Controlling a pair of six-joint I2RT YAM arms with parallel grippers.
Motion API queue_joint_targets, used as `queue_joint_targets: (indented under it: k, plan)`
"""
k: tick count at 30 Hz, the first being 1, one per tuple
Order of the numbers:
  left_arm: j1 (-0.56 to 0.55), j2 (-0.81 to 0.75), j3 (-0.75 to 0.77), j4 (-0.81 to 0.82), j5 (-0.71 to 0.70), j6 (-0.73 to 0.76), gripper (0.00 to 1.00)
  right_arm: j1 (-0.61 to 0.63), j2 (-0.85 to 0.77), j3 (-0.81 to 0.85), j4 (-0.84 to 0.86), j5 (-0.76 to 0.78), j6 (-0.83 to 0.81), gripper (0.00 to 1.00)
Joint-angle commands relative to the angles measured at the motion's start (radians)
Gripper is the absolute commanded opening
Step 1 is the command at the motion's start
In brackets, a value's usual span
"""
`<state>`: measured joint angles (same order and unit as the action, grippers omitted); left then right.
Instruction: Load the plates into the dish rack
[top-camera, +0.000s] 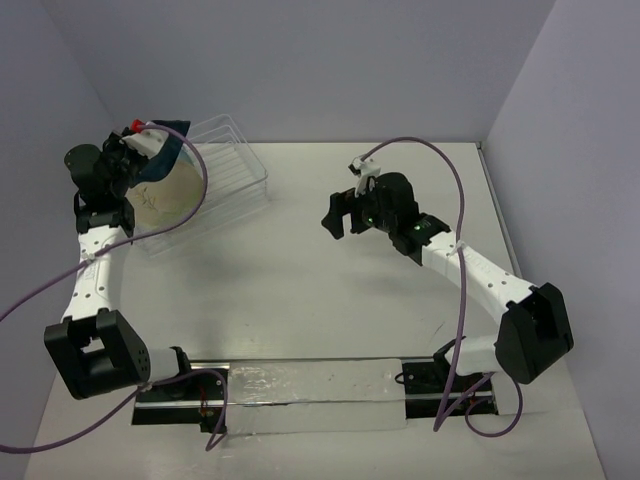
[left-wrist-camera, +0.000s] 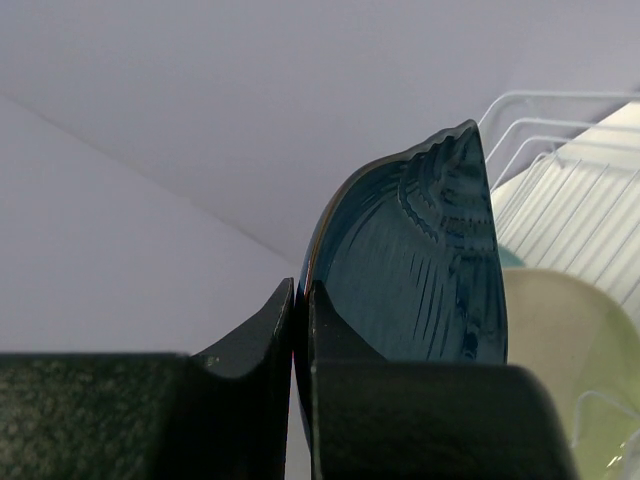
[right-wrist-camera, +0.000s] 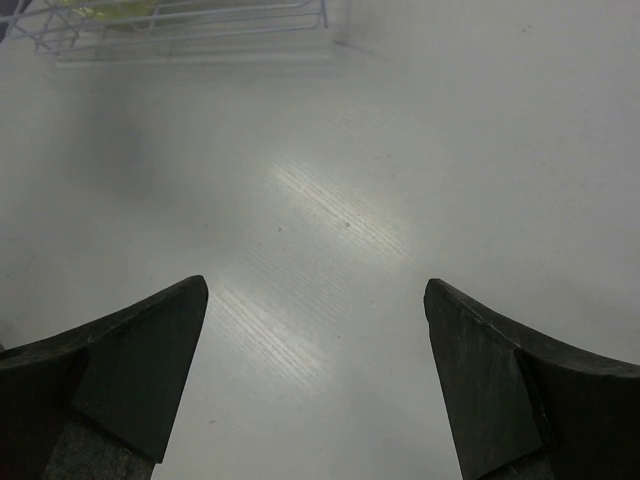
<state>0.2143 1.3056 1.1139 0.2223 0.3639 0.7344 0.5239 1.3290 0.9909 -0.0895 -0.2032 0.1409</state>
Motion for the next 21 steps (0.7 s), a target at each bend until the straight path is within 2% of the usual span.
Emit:
queue_joint_targets:
  k: [1,7,11,13,14,17,21]
  plan:
    - [0.058,-0.029,-0.053,0.278,0.146,-0.008,0.00,-0.014,0.004,0.068,0.031,-0.032,0.008,0.96]
    - [0.123,-0.047,-0.254,0.557,0.253,-0.057,0.00,-0.024,0.014,0.084,0.021,-0.041,0.005,0.96]
    - [0.166,-0.014,-0.282,0.572,0.375,-0.046,0.00,-0.027,0.022,0.098,0.012,-0.057,0.006,0.96]
    - [0.184,0.010,-0.337,0.753,0.404,-0.156,0.00,-0.027,0.033,0.103,0.010,-0.065,0.009,0.96]
    - [0.185,0.018,-0.345,0.779,0.395,-0.177,0.00,-0.027,0.036,0.105,0.010,-0.068,0.009,0.96]
    - [0.190,0.058,-0.433,1.014,0.378,-0.228,0.00,-0.027,0.046,0.113,0.005,-0.074,0.008,0.96]
    - [0.206,0.129,-0.485,1.195,0.421,-0.234,0.00,-0.029,0.047,0.118,-0.002,-0.078,0.000,0.96]
